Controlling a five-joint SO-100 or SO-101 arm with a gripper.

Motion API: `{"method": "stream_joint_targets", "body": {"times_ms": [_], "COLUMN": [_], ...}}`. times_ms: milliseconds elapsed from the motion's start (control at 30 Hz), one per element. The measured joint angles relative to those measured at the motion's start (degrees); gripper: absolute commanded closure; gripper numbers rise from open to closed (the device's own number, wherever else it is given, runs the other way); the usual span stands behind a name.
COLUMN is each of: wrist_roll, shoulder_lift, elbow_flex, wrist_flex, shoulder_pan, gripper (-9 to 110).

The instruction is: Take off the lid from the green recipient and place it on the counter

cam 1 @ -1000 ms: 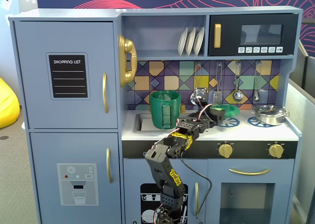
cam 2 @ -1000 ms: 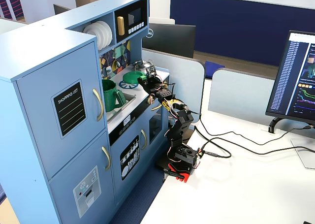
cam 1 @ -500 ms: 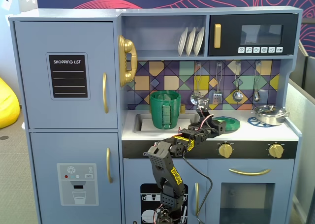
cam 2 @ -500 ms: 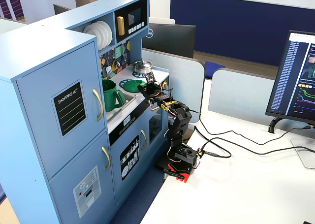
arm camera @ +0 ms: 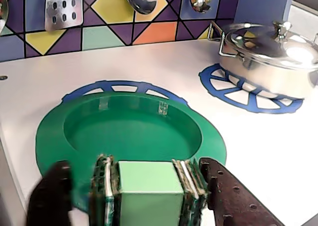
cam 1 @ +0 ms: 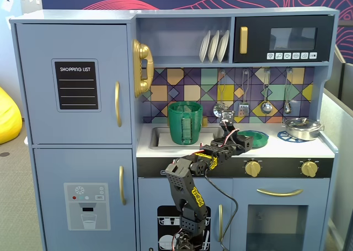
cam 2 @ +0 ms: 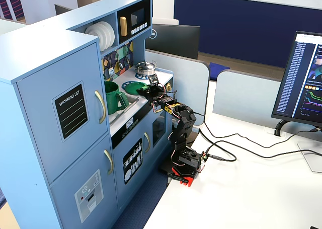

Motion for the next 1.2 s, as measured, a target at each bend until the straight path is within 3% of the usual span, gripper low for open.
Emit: {"method": "stream_joint_targets", "body": {"times_ms": [300,567,733,900,1200], "wrist_roll": [2.29,-0.70,-3.96,-2.90,6.50], "shoulder_lift": [11.25,36.83,51.94,60.91,65.13], "elbow_flex": [-5.71,-5.54,3.52,20.04,44.30], "wrist_flex": [13.89,48.69,67.41,71.28,71.89], "shoulder_pan": [-0.53,-12.22,-20.65,-25.75,-32.17], "gripper": [67,81,92,101,101]}}
